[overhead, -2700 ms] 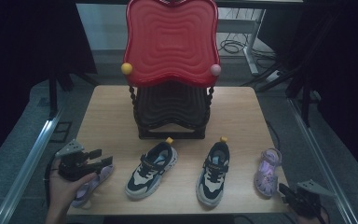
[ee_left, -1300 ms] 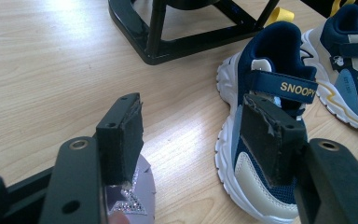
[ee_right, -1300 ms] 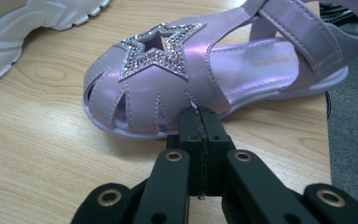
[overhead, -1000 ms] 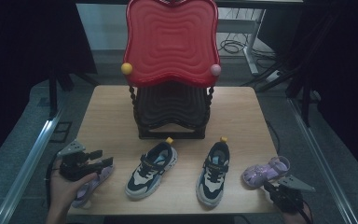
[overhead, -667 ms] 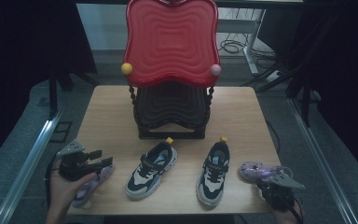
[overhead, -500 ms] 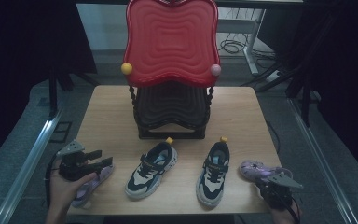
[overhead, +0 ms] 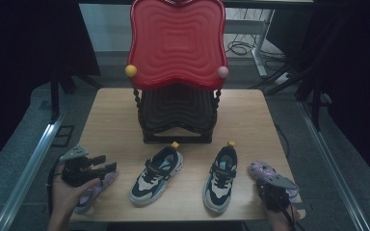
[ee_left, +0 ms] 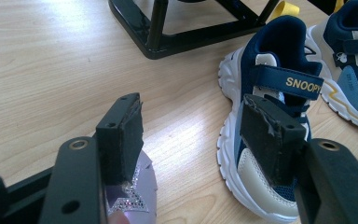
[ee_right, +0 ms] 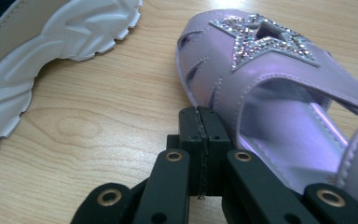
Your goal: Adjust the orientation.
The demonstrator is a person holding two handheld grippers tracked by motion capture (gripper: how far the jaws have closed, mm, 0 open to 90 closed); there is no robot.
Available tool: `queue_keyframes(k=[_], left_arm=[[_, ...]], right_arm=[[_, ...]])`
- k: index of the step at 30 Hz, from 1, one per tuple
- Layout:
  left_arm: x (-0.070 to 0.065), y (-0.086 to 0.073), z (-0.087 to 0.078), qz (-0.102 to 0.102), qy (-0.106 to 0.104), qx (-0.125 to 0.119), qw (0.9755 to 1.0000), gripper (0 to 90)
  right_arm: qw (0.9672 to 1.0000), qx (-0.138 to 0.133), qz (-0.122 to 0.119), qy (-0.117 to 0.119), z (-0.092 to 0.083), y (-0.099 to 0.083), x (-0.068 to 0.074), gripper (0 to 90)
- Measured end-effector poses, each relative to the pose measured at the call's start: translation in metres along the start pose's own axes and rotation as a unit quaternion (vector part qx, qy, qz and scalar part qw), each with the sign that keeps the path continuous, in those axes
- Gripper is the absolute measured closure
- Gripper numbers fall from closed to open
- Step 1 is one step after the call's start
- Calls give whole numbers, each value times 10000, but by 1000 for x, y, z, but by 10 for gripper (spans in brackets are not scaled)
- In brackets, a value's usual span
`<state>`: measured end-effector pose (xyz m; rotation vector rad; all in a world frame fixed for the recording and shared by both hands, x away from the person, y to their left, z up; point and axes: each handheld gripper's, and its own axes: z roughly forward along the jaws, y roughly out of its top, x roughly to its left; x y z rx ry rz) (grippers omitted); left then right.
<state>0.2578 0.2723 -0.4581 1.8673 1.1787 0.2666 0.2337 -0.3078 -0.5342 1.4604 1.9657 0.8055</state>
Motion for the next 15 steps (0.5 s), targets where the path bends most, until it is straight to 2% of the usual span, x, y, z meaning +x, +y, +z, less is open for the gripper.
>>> queue_keyframes(k=[8,13,15], left_arm=[[0,0,2,5,-10,35,10000,393],[-1,-1,5,11,-22,91,10000,392],[-1,-1,5,4,-19,77,10000,392]], right_arm=[[9998,-176,106,-76,-2,1,-2,896],[9996,-184,48,-187,6,6,5,896],[9997,-178,49,-165,6,7,6,896]])
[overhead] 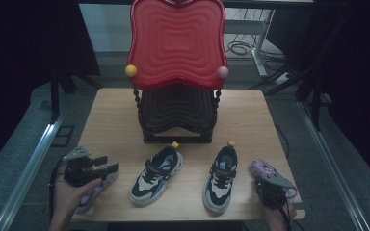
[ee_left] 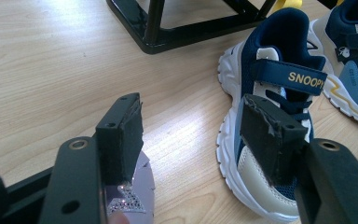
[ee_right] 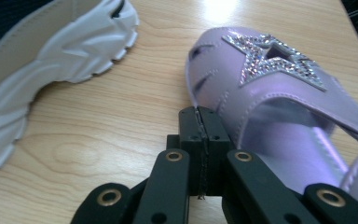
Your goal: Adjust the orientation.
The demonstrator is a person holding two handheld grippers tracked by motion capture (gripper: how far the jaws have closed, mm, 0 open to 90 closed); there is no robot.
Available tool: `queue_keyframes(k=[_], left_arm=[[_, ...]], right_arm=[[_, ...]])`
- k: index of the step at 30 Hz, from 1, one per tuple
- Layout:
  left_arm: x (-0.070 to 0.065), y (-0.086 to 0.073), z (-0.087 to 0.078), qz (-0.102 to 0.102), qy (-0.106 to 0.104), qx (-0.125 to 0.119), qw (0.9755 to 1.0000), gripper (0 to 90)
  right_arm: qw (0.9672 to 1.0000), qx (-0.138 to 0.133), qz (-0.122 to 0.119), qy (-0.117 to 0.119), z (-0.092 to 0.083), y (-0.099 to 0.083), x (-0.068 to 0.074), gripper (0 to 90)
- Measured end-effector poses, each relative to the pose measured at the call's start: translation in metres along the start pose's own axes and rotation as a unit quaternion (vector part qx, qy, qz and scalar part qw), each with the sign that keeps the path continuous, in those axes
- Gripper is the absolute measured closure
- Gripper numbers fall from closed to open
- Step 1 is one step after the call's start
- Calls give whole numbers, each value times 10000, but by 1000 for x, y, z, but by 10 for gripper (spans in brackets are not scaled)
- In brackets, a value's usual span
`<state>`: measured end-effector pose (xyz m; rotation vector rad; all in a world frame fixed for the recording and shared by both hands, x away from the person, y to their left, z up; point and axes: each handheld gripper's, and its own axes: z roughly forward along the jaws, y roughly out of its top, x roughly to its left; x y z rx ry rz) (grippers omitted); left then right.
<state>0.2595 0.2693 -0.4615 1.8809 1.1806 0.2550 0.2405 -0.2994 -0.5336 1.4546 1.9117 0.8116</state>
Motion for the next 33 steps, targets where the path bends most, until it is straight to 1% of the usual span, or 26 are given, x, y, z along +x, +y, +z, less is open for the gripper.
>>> queue_keyframes(k=[5,7,9,10,11,12,13,15,17,20,23,27,30,33], left_arm=[[1,0,-1,-9,3,-9,10000,392],[1,0,-1,-9,-8,-17,10000,392],[1,0,-2,-16,-8,-26,10000,392],[2,-1,-3,-27,-6,-35,10000,391],[3,-1,-5,-42,9,-58,10000,392],[3,-1,-5,-42,9,-58,10000,392],[3,-2,-6,-47,19,-76,10000,392],[4,-2,-9,-72,47,-115,9999,392],[6,-3,-13,-97,83,-166,9998,392],[7,-3,-17,-129,130,-214,9996,392],[7,-3,-19,-125,150,-239,9995,392],[8,-3,-21,-142,141,-256,9995,392],[11,-4,-22,-205,47,-307,9993,392],[12,-5,-24,-221,63,-330,9992,393]], right_arm=[[9998,-89,-106,132,-4,0,10,891],[9996,-181,-140,188,-8,1,11,883],[9990,-329,-147,248,-14,3,10,878],[9987,-391,-119,290,-17,3,8,874],[9977,-530,-70,410,-21,5,2,869],[9977,-530,-70,410,-21,5,2,869],[9970,-600,-20,494,-23,6,-2,869],[9944,-760,181,715,-27,8,-13,866],[9913,-897,393,878,-32,10,-25,858],[9891,-1026,509,927,-37,11,-40,849],[9867,-1136,574,1012,-41,9,-53,826],[9861,-1130,535,1095,-42,7,-58,801],[9861,-1189,460,1066,-43,5,-59,741],[9857,-1225,449,1067,-45,3,-62,650]])
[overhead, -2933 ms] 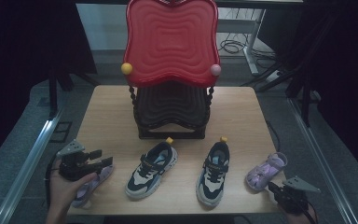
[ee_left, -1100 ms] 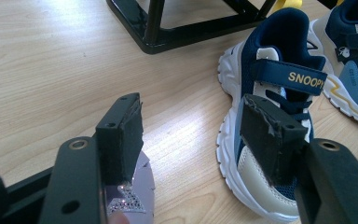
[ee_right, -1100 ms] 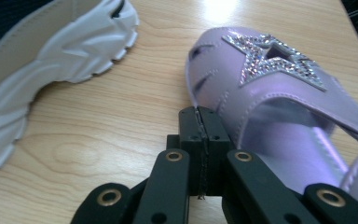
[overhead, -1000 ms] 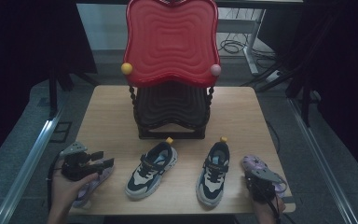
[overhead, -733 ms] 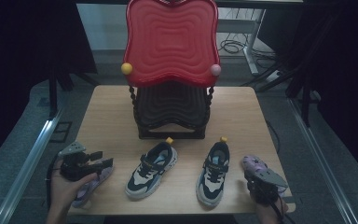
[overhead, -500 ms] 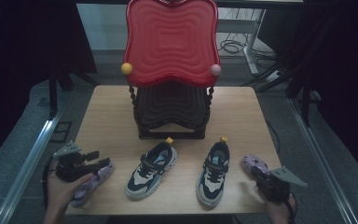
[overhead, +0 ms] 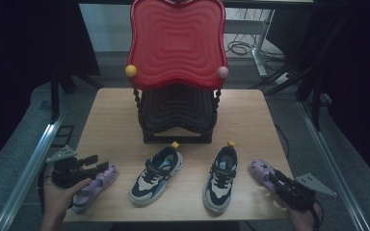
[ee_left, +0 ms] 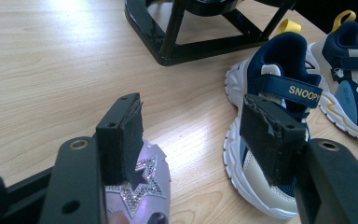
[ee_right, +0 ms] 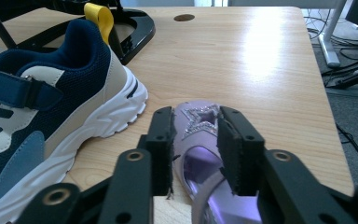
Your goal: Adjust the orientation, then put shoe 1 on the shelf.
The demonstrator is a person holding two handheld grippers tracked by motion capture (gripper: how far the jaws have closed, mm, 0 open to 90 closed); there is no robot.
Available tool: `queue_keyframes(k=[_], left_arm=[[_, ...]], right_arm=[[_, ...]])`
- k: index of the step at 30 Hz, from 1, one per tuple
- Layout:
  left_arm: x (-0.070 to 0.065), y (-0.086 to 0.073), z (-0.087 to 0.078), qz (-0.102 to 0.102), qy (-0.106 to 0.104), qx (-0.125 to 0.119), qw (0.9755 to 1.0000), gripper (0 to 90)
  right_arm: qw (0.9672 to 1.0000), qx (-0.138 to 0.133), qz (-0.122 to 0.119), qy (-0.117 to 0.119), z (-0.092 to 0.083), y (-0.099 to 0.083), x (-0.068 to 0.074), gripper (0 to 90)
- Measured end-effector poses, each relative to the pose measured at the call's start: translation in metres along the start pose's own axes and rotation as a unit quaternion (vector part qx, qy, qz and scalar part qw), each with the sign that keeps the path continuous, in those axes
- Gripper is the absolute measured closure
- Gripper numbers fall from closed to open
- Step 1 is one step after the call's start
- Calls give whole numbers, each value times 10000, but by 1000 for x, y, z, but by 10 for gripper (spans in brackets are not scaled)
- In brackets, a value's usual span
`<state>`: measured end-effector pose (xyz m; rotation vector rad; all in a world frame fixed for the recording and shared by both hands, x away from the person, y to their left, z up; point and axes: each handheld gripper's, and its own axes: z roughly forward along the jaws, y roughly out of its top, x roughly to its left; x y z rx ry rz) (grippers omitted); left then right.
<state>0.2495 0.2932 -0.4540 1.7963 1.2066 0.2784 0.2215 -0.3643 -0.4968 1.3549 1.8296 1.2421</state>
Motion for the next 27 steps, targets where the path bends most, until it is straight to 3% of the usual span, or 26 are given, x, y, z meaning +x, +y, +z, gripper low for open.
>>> queue_keyframes(k=[8,19,27], left_arm=[[-1,-1,-5,16,35,-69,10000,392],[-6,1,-9,75,81,-104,9999,392],[-11,3,-23,164,71,-317,9993,411]], right_arm=[[9999,-47,92,-62,-6,-3,-7,576],[10000,-48,64,-7,-13,-7,-12,571],[9999,51,110,92,-25,-10,-19,569]])
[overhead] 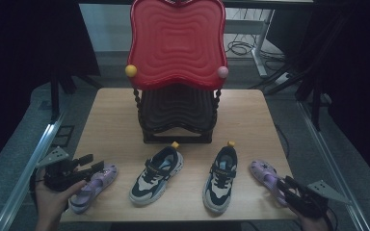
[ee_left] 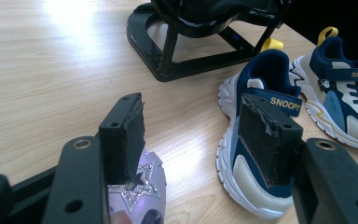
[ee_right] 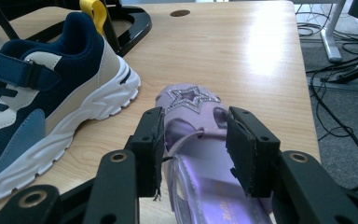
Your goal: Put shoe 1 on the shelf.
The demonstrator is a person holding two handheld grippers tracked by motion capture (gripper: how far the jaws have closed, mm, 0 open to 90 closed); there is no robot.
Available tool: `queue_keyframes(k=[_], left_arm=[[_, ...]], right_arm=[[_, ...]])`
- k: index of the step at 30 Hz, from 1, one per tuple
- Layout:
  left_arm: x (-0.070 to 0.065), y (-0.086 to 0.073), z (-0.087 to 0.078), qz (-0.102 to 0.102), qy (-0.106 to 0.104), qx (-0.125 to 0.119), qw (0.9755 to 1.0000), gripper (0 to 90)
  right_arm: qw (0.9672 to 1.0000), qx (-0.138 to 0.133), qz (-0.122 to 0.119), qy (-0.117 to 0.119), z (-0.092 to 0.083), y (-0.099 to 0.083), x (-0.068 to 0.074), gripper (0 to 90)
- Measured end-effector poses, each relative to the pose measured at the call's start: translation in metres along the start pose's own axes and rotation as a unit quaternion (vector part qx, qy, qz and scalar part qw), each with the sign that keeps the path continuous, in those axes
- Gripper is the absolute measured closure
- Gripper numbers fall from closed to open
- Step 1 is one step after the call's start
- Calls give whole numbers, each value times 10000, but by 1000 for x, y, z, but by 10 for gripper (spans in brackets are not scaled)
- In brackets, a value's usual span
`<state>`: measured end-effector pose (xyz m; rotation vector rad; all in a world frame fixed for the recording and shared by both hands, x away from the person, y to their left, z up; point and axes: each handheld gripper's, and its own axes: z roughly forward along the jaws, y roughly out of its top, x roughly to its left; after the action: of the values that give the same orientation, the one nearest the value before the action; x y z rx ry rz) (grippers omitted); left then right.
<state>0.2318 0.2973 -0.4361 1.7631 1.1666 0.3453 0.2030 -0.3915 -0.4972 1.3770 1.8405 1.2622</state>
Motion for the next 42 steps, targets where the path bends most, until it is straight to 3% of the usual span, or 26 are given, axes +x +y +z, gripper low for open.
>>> queue_keyframes(k=[10,17,25,29,35,42], left_arm=[[0,-16,-19,59,-135,62,9999,438],[-2,-40,-25,79,-164,239,9995,438],[-2,-65,-32,43,-40,460,9989,434],[-2,-73,-29,37,59,639,9979,504],[3,-79,-18,35,128,1051,9944,575],[9,-84,-9,21,187,1209,9925,640]], right_arm=[[10000,7,16,-59,-7,-3,2,552],[10000,34,35,-68,-9,-8,4,530],[9999,70,22,-94,-6,-9,5,508],[9999,100,-26,-84,-4,-9,6,503],[9999,94,-22,-58,-3,-8,7,497],[9998,114,49,-124,-2,-11,6,498]])
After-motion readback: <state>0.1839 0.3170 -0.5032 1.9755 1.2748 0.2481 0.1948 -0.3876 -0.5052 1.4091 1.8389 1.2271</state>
